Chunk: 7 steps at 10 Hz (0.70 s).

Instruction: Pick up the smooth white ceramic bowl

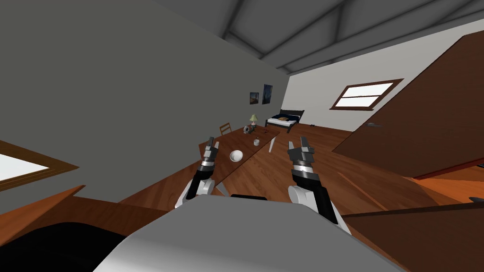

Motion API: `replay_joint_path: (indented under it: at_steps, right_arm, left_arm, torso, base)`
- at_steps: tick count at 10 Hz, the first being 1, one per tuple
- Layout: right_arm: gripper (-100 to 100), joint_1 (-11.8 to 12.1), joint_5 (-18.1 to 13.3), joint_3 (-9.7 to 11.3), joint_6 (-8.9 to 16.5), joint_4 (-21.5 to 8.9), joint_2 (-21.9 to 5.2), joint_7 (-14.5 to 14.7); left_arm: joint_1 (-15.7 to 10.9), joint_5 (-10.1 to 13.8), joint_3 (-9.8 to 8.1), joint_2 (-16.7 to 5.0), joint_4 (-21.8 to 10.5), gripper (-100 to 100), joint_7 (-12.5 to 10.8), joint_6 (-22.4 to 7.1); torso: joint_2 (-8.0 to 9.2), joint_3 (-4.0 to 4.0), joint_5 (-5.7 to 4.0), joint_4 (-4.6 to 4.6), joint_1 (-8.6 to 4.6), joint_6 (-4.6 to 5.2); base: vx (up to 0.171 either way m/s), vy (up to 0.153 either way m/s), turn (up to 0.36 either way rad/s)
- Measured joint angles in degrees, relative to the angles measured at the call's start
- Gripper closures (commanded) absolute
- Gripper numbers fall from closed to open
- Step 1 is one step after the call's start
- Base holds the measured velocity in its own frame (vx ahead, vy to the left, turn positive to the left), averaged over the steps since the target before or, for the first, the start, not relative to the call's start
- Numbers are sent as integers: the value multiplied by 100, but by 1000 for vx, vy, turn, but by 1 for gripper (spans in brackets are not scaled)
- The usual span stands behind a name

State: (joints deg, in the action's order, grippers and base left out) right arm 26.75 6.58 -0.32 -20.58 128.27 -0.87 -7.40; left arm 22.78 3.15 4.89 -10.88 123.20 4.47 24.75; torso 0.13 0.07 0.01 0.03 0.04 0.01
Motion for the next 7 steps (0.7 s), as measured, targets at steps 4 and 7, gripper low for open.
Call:
replay_joint_path:
  at_steps: [4,7]
  right_arm:
    - [0,0,0,0,0,0,0,0]
    - [0,0,0,0,0,0,0,0]
  left_arm:
    - [-394,-67,179,-225,-497,-100,-209,-592]
    - [-568,-106,315,-370,-845,-100,-370,-1003]
  torso:
    - [-5,-3,0,-1,1,0]
    - [-2,-1,0,0,0,-1]
  base:
    - [-33,14,-29]
    - [-28,9,-20]
